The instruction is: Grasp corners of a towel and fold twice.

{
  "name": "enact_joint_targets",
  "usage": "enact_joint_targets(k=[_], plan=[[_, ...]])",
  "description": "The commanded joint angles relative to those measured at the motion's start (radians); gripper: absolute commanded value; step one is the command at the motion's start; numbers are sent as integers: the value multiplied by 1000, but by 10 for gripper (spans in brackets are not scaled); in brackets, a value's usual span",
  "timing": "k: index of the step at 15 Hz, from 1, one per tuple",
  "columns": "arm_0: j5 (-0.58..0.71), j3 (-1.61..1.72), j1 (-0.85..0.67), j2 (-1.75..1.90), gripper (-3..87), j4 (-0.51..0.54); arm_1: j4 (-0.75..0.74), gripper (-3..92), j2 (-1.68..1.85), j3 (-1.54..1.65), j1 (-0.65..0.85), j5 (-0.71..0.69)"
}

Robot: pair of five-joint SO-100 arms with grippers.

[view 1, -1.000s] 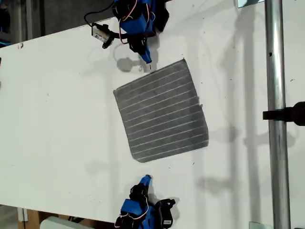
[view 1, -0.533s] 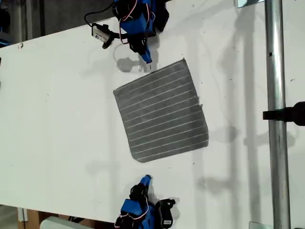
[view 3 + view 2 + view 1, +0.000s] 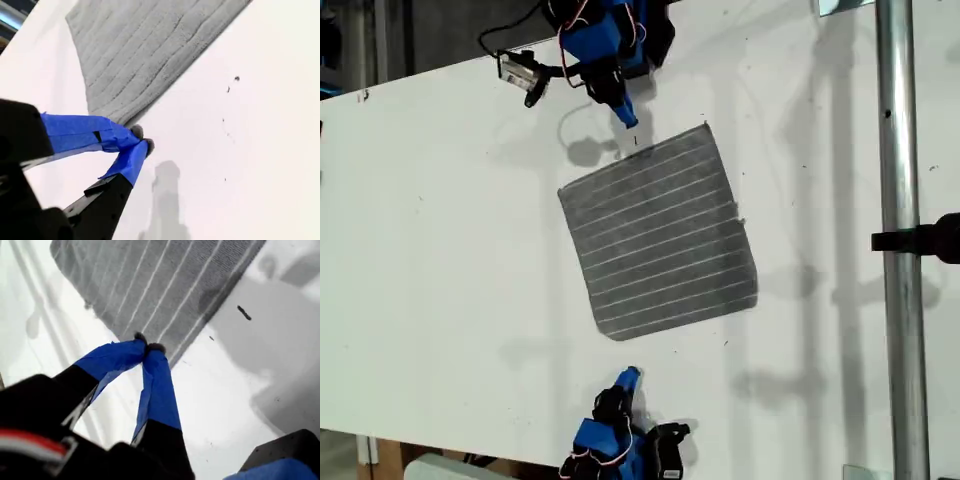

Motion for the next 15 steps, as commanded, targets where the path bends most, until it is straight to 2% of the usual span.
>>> enact_joint_targets(k=[1,4,7,9,10,12,13,15], plan=[[-41,-244,72,-258,-29,-54,54,-3,-282,-322,-97,-66],[-35,-664,204,-825,-29,-95,192,-3,-538,-598,-272,-91],[38,-1051,362,-1275,-28,-127,187,-3,-658,-658,-428,-123],[26,-1374,440,-1585,-28,-5,167,-3,-733,-681,-485,-147],[11,-1494,469,-1687,-28,15,155,-3,-764,-703,-495,-175],[11,-1640,509,-1830,-28,-37,166,-3,-847,-753,-503,-224],[-5,-1756,523,-1927,-28,15,170,-3,-888,-781,-500,-250],[-20,-2052,526,-2145,-28,227,172,2,-927,-799,-477,-282]])
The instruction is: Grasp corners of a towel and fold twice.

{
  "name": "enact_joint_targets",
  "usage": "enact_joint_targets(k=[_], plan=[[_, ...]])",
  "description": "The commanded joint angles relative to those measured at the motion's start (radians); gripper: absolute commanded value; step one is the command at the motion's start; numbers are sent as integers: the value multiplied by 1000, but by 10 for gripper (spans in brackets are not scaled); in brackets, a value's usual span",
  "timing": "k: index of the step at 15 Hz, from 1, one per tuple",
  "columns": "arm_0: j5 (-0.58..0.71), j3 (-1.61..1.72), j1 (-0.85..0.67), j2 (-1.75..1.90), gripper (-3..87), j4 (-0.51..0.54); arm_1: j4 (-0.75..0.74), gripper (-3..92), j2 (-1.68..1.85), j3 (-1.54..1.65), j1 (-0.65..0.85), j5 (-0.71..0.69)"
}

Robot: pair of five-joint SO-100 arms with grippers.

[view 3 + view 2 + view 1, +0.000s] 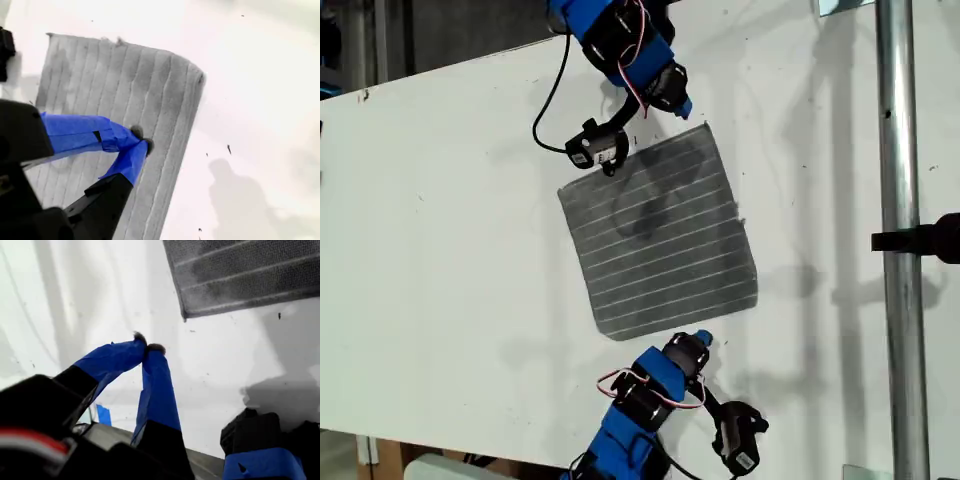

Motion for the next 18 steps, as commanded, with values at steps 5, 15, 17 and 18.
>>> enact_joint_targets(k=[5,15,17,18], plan=[[58,-276,9,-161,238,98,2,282,-17,-29,28,-23],[60,-262,-6,-253,294,146,-396,298,-149,446,181,-35],[34,-267,-3,-259,289,153,-474,289,-265,442,190,-31],[14,-267,-3,-262,286,158,-509,270,-322,437,196,-29]])
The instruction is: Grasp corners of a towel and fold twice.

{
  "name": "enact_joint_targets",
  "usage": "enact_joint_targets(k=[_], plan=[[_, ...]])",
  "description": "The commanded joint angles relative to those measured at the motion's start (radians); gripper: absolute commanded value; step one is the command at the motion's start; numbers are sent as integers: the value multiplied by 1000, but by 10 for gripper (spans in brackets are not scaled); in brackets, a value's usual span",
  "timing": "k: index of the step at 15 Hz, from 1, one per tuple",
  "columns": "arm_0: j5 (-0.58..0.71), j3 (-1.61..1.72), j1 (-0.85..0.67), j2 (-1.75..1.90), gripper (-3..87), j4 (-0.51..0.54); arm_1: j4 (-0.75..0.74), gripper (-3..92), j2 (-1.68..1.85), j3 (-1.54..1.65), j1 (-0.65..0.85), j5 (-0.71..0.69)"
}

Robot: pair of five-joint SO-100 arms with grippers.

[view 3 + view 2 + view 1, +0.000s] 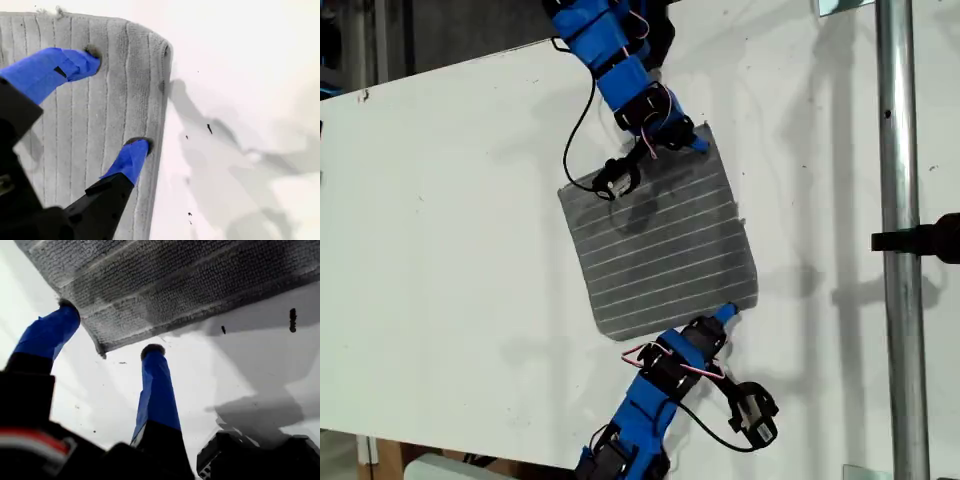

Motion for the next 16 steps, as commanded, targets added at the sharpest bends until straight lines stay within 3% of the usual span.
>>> enact_joint_targets(k=[1,3,4,5,10,16], plan=[[-38,-32,-8,15,283,14,-80,228,-84,-23,20,0],[-61,-38,-6,8,276,18,-103,157,-178,-51,26,-3],[-78,-46,-6,6,262,21,-101,43,-213,-69,29,-2],[-91,-69,-5,0,253,15,-101,0,-219,-83,26,-6],[-129,-124,37,-91,213,-178,-107,-2,-236,-104,32,-12],[-100,-138,-12,-291,230,-253,-98,-2,-261,-132,35,-21]])
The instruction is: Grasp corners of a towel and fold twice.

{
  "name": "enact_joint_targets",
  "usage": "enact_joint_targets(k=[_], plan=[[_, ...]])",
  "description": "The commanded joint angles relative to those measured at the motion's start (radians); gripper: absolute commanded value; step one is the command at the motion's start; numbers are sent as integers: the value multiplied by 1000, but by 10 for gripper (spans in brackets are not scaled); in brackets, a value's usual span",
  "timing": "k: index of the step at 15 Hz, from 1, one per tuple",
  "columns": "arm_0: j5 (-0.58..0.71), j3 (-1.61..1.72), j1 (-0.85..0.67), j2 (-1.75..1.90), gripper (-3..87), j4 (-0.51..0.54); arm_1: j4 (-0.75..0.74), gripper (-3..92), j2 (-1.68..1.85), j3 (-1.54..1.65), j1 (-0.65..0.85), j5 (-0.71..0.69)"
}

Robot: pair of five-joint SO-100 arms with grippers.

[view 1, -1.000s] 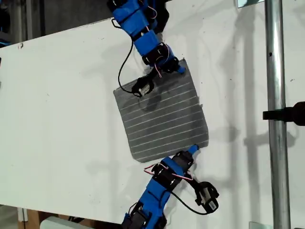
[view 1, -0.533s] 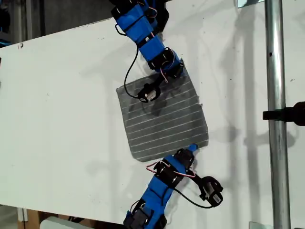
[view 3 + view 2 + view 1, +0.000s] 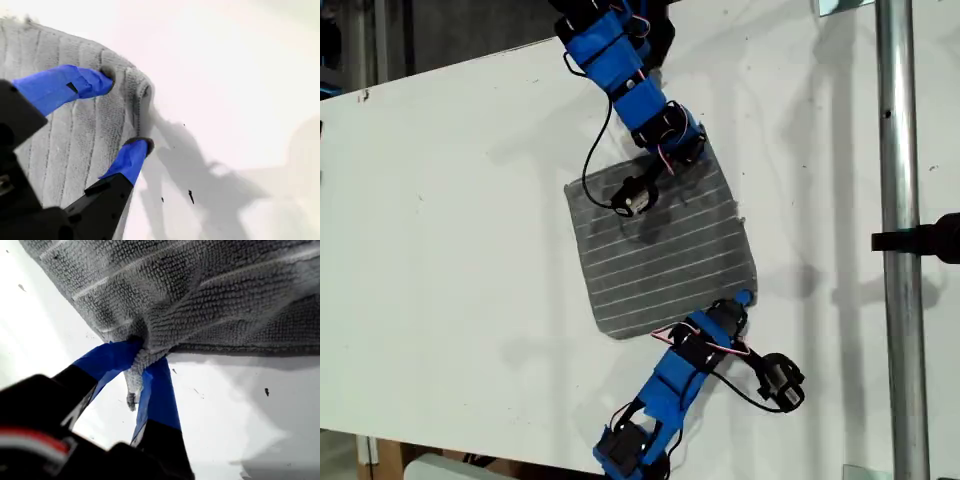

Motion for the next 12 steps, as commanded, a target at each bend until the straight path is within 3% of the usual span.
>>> enact_joint_targets(k=[1,4,7,8,9,10,12], plan=[[21,-83,-43,-52,231,-21,0,-2,-28,-26,17,-11],[40,-86,-72,-92,225,-63,25,-2,-72,-74,14,-15],[-2,-81,-64,-160,66,-91,38,-2,-95,-100,12,-15],[-37,-75,-61,-155,-9,-66,40,-2,-95,-100,12,-15],[-69,-77,-57,-138,-27,-17,40,-2,-97,-100,11,-15],[-81,-77,-54,-101,-18,44,41,-2,-98,-100,12,-15],[-152,-77,-8,38,154,250,44,-2,-98,-100,12,-17]])
